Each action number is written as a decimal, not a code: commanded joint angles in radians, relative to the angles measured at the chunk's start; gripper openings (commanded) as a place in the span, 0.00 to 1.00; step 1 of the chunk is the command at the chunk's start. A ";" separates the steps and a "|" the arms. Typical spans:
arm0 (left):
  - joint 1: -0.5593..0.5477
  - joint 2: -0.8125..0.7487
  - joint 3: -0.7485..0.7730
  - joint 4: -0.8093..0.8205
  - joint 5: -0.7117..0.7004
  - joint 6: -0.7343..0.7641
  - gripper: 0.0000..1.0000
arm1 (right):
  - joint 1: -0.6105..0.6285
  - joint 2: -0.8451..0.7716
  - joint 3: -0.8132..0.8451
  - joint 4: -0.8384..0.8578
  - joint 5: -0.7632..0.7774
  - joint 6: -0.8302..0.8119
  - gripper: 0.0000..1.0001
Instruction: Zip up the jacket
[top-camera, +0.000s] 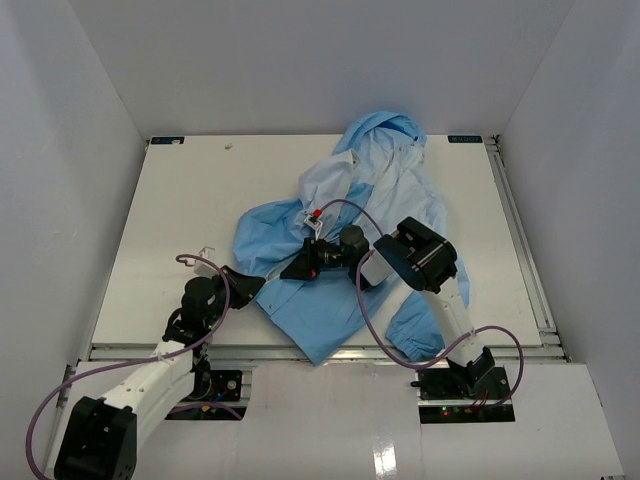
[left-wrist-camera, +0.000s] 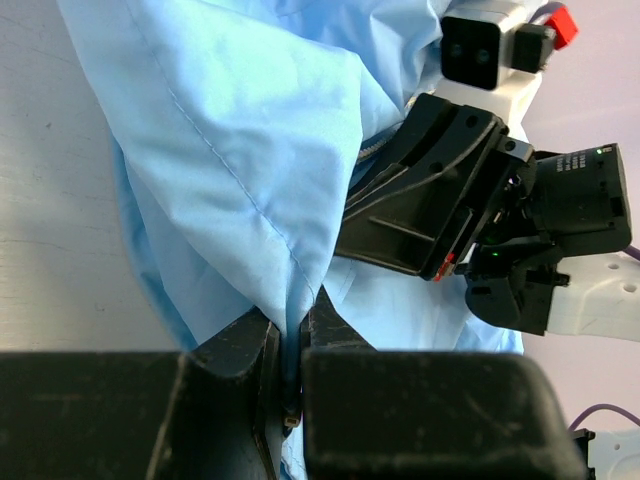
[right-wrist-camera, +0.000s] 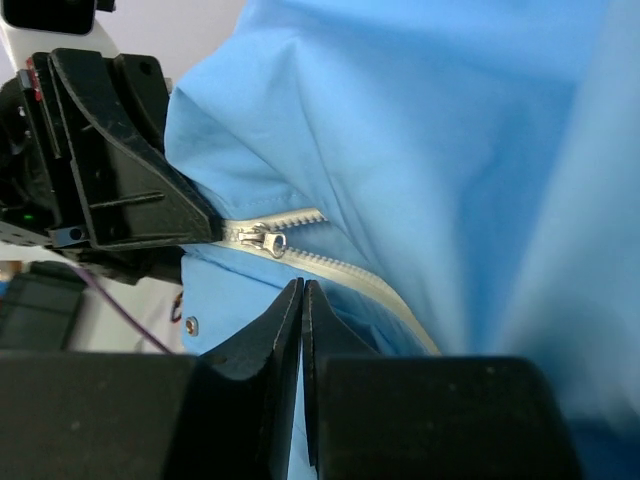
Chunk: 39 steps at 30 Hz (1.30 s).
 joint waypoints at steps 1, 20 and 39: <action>0.003 -0.032 -0.110 0.009 0.014 0.015 0.00 | -0.019 -0.101 -0.024 -0.070 0.084 -0.184 0.08; 0.002 -0.018 -0.128 0.039 0.022 0.020 0.00 | 0.022 -0.092 0.020 0.037 0.009 -0.062 0.44; 0.001 -0.029 -0.128 0.037 0.020 0.020 0.00 | 0.039 -0.052 0.065 -0.049 0.055 -0.075 0.43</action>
